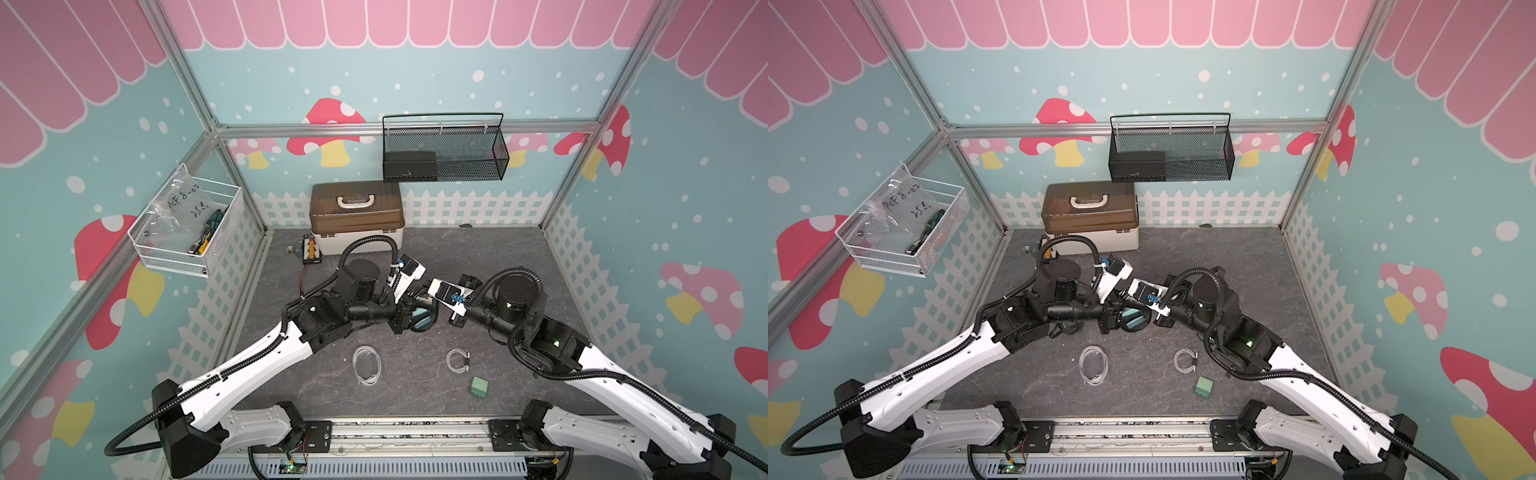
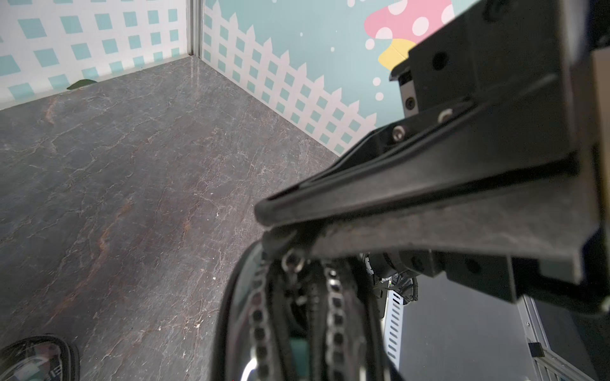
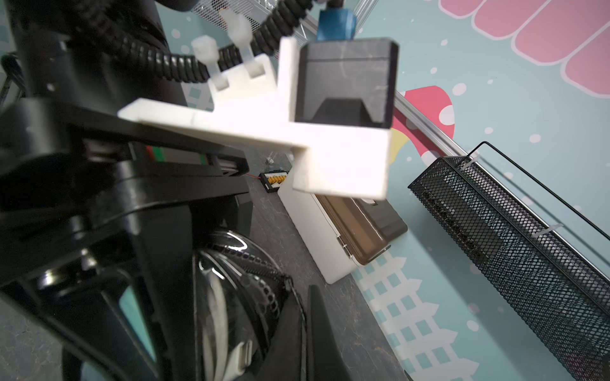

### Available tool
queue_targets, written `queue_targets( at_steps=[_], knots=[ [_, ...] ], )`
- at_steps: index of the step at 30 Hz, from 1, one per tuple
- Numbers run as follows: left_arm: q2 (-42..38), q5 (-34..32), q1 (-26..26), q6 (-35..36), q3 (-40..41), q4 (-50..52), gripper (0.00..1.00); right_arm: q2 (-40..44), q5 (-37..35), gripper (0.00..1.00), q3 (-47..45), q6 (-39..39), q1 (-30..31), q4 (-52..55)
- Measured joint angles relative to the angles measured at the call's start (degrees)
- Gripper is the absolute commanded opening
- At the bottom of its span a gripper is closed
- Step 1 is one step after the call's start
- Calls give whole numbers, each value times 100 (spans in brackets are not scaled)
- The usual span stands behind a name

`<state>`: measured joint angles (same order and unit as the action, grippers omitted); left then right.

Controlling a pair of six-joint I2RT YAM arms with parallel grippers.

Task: Pack away charging kits
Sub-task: Zip the zipper on the storage bag.

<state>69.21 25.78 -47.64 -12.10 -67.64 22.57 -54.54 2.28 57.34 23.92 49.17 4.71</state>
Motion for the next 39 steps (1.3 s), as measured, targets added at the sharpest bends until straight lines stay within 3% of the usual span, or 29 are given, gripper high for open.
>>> queue_targets(
  at_steps=[4,12,18,26,27,30,34,37,39],
  knots=[
    [-90,59,-7,-39,59,-140,71,-4,-92,0,-164,-332,0,-833],
    [-776,-280,-7,-219,828,-1453,78,-4,-330,0,-501,-1167,0,-1943],
    [-1237,-638,-7,-542,1648,-2957,80,-4,-667,0,-789,-1952,0,-2634],
    [-879,-962,-7,-1025,1930,-4562,78,-280,-1012,0,-1047,-3108,0,-3493],
    [-809,-1003,-7,-1071,1937,-4725,76,-317,-1045,0,-1047,-3222,0,-3556],
    [-691,-1150,-2,-1222,1954,-5058,57,-382,-1091,0,-1047,-3510,0,-3698],
    [-673,-1351,2,-1325,1967,-5252,14,-393,-1134,0,-1047,-3685,2,-3849],
    [-675,-1412,-7,-1322,1967,-5219,2,-396,-1158,0,-1049,-3654,0,-3853],
    [-708,-1453,-7,-1318,1965,-5125,0,-393,-1165,0,-1049,-3563,2,-3807]
  ],
)
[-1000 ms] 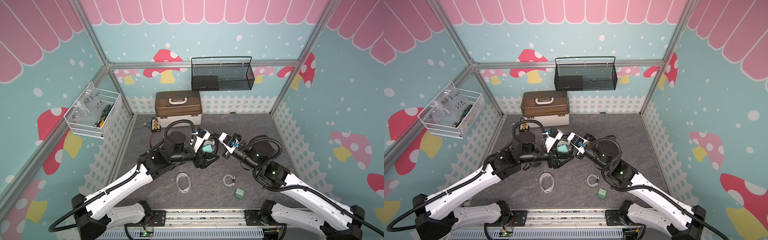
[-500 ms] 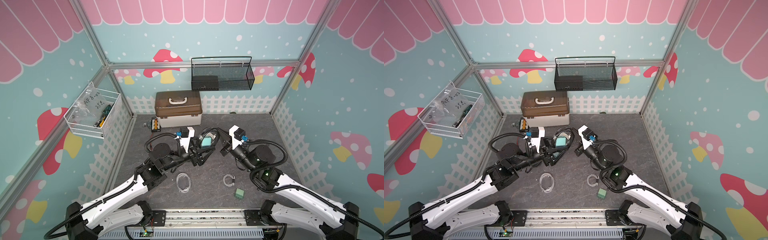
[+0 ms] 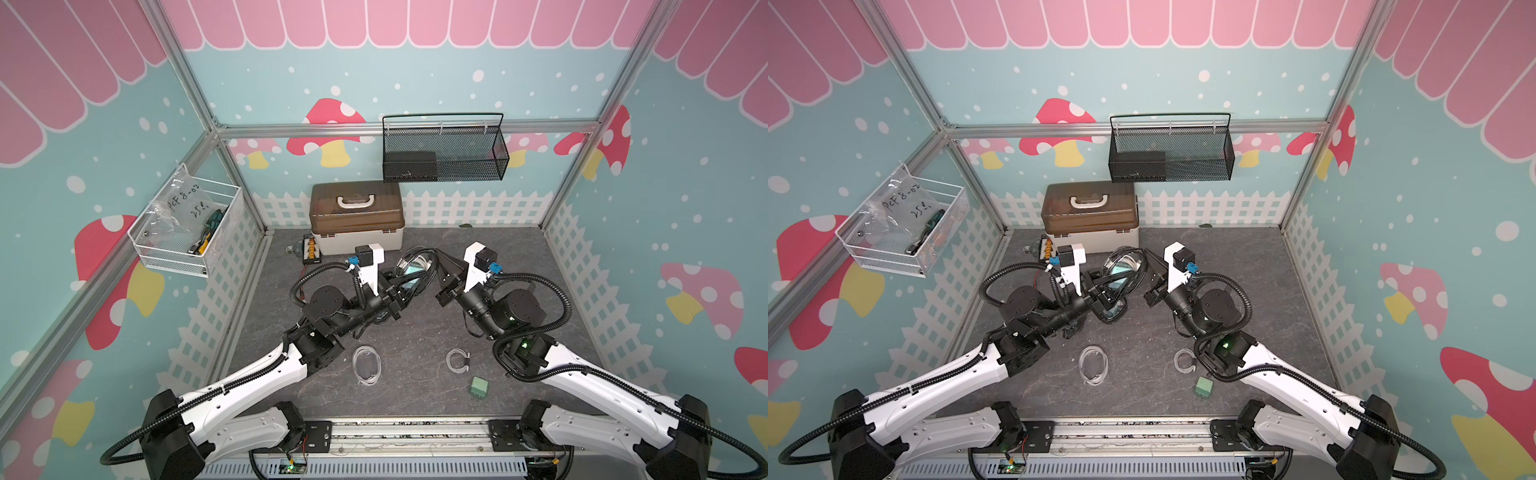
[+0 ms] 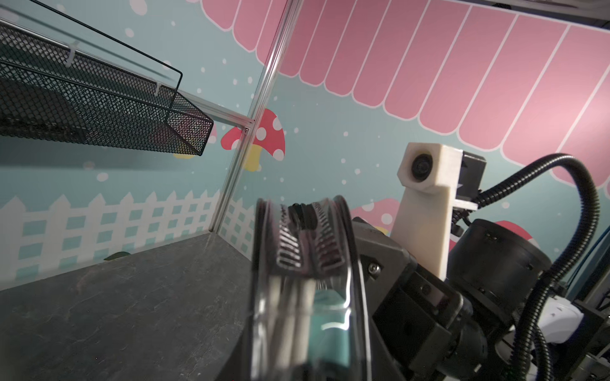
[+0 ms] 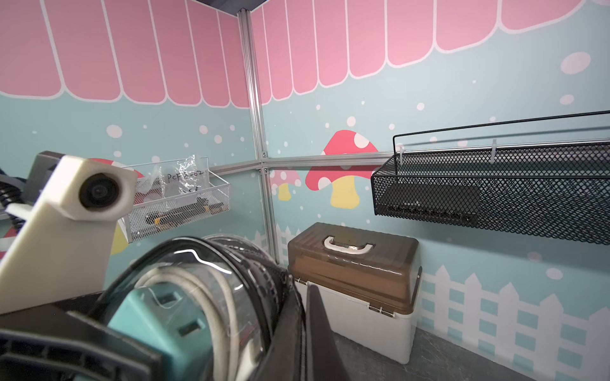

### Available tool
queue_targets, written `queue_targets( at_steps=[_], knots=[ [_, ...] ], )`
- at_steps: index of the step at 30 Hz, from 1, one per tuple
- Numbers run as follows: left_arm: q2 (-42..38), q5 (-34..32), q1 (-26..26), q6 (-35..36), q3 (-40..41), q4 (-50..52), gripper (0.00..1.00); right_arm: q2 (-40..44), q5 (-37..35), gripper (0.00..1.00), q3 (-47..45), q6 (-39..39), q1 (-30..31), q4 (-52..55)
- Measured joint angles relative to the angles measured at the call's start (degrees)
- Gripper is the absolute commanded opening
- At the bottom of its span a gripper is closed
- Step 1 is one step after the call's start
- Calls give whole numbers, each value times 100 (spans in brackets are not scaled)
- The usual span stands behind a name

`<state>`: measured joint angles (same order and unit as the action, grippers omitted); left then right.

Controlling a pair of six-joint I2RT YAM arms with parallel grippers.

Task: Pack away charging kits
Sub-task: Zip the zipper on the storage bag.

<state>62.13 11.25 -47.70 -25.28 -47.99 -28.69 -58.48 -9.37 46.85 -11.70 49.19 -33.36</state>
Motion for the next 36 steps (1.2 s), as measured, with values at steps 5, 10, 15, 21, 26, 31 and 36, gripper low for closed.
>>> queue_targets(
  at_steps=[5,10,15,21,26,31,36],
  knots=[
    [-201,-81,2,31,-63,595,0,0,28,0,0,538,7,240],
    [-404,-59,17,151,-378,1615,0,0,98,0,83,1346,4,566],
    [-481,57,44,352,-986,2852,0,0,350,0,188,2116,-13,769],
    [-459,225,87,619,-1543,4092,0,0,643,0,236,2822,-44,1073],
    [-402,317,173,778,-1738,4721,0,-9,688,0,243,3322,-46,1368],
    [-186,374,221,879,-2004,5331,0,-11,752,0,245,3705,-103,1661],
    [35,476,264,933,-2216,5748,0,-4,887,0,245,3921,-197,1849]
  ],
)
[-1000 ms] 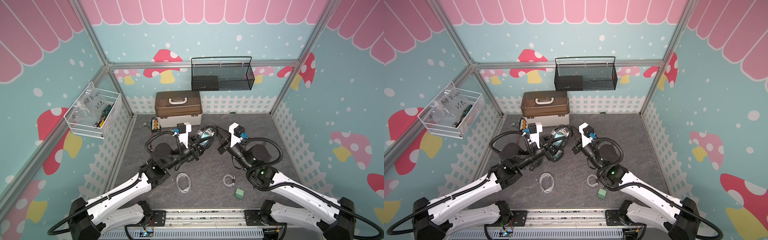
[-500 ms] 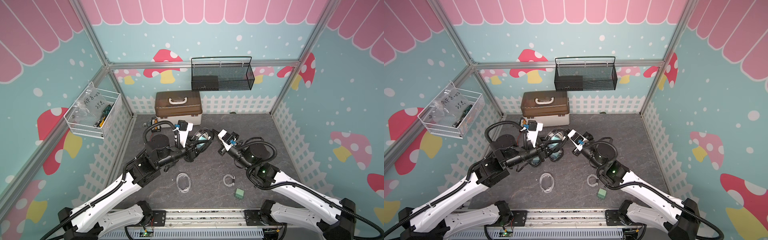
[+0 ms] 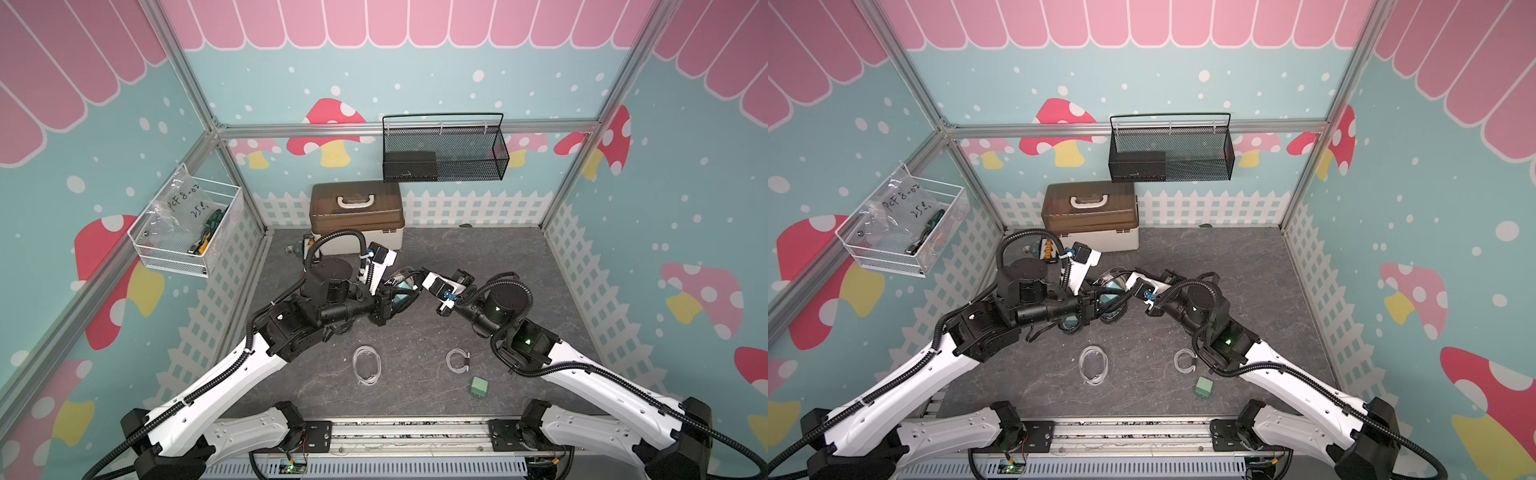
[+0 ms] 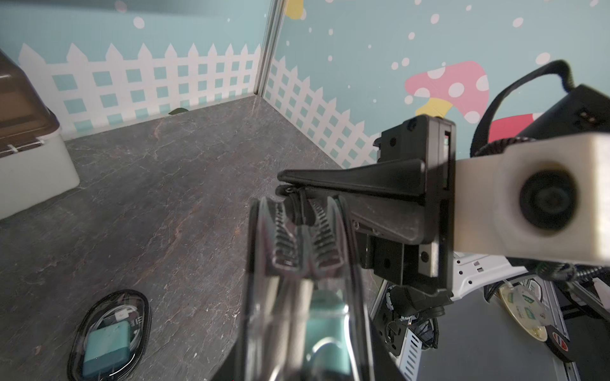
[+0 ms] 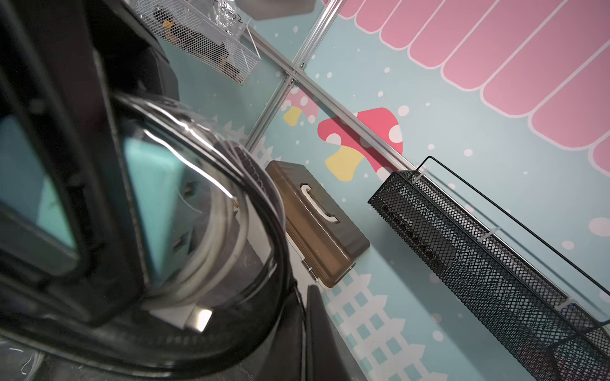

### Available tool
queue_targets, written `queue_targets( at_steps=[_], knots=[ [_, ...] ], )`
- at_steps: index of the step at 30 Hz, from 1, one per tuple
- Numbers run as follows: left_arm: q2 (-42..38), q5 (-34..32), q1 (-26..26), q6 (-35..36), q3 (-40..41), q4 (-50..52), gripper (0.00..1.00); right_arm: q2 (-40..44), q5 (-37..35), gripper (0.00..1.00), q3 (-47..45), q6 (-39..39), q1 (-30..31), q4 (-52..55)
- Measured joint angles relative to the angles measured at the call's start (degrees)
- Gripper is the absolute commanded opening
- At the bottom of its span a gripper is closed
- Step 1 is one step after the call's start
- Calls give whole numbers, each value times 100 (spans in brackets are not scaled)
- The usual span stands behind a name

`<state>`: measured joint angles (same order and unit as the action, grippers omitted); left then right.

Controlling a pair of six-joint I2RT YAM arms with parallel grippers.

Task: Pack away charging kits
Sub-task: Zip the zipper on the storage bag, then place the storage bag at the center of the board.

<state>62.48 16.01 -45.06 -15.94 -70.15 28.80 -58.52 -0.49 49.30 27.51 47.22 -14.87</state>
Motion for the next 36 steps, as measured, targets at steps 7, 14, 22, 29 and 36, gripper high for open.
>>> queue_targets(
  at_steps=[7,14,22,29,36],
  knots=[
    [378,157,4,57,-168,319,0,-15,186,0,35,76,-109,282],
    [710,48,55,81,-190,439,0,-341,179,0,227,98,-214,590],
    [787,24,343,-37,267,210,0,-361,234,40,291,-245,-214,448],
    [1294,9,920,-811,1233,-750,0,284,-323,70,-313,-857,-199,-186],
    [2444,-160,743,-2256,1504,-2627,0,861,-1615,89,-1209,-1843,-197,-247]
  ],
)
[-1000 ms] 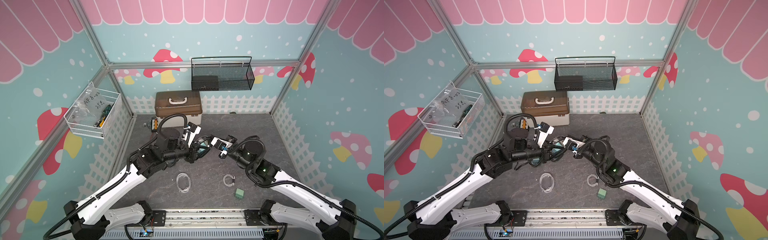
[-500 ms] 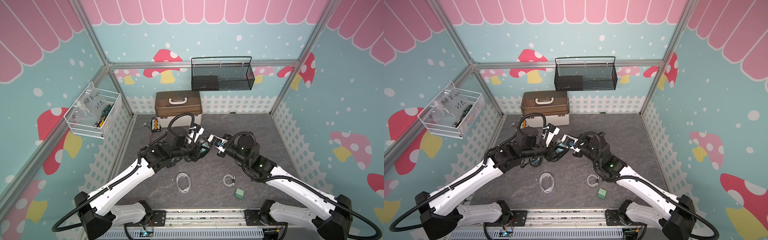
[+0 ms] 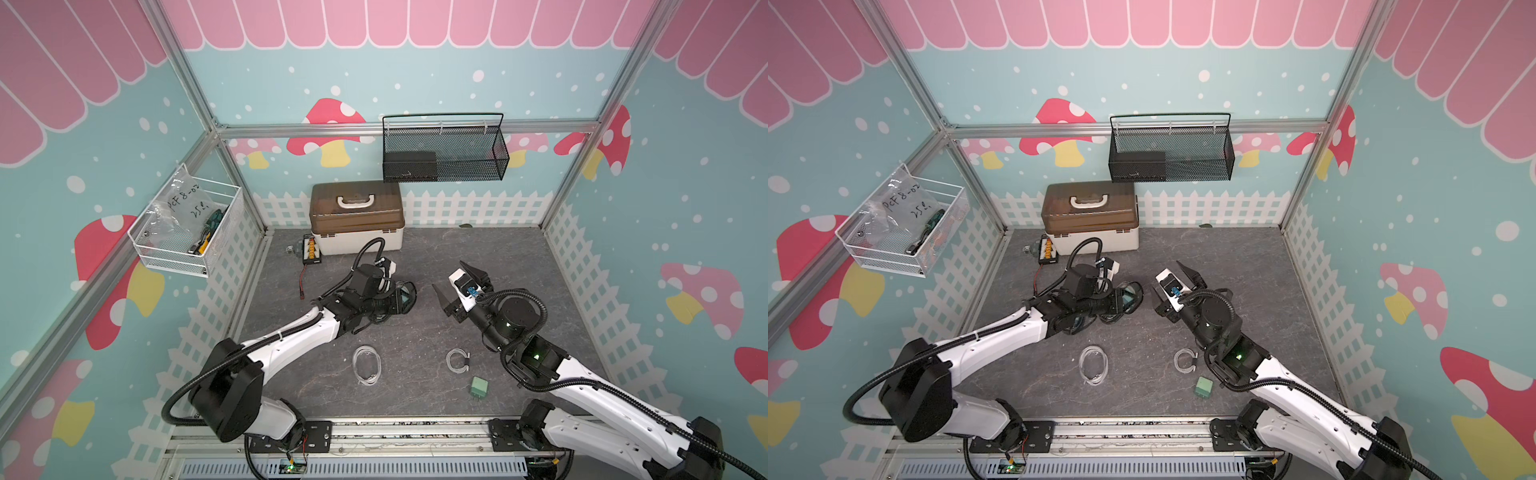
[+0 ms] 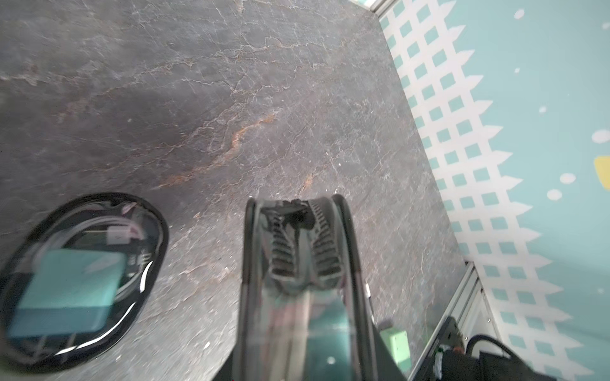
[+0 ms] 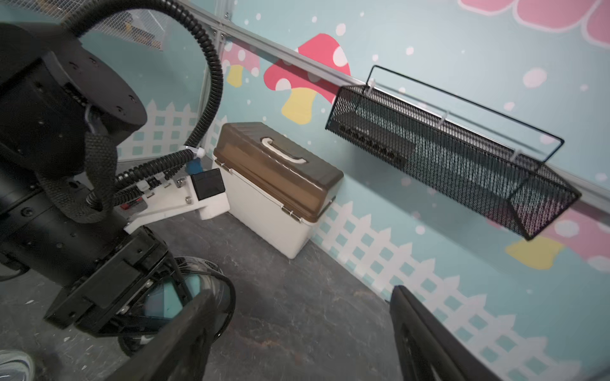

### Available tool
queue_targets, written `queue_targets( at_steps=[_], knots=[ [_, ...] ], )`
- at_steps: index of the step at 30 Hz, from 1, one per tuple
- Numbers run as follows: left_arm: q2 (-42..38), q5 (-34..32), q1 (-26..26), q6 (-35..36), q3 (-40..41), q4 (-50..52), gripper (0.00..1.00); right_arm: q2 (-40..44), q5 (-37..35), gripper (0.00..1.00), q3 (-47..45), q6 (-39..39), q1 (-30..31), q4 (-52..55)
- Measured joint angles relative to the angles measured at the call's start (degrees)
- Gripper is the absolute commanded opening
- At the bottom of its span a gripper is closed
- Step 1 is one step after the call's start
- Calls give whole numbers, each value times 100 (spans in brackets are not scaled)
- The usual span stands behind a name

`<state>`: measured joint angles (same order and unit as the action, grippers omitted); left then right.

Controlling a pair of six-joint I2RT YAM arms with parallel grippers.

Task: Pack away charging kits
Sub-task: Place the storage bag at the center of the board.

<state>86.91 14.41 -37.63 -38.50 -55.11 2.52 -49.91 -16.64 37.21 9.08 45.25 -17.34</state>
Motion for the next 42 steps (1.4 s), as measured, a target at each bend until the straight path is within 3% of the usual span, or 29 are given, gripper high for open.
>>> queue_targets(
  at_steps=[4,9,15,17,23,24,29,35,39,42],
  knots=[
    [907,-181,-221,-879,20,-1130,0,116,-791,98,-66,-940,0,310],
    [2151,-426,-407,-1582,-382,-1679,0,55,-1502,99,-13,-2308,-46,1294],
    [2828,-807,-507,-2087,-850,-1845,14,-800,-949,98,621,-3687,-704,2800],
    [2850,-920,-533,-2256,-857,-1912,25,-1163,-756,98,837,-4033,-957,3161],
    [2573,-1615,-798,-2472,-614,-1687,67,-1283,-304,98,815,-4937,-1453,3781],
    [2459,-1725,-848,-2479,-544,-1593,70,-1226,-258,96,767,-5084,-1480,3827],
    [1764,-2253,-1067,-2551,-407,-975,80,-804,-170,99,577,-6137,-1488,4520],
    [1069,-2789,-1237,-2555,-407,2,82,-479,144,99,428,-7361,-1491,5311],
    [599,-3150,-1355,-2557,-348,651,82,-450,487,99,302,-7479,-1491,5504],
    [48,-3449,-1458,-2544,-111,1091,79,-387,761,99,299,-7029,-1491,5449]
  ],
)
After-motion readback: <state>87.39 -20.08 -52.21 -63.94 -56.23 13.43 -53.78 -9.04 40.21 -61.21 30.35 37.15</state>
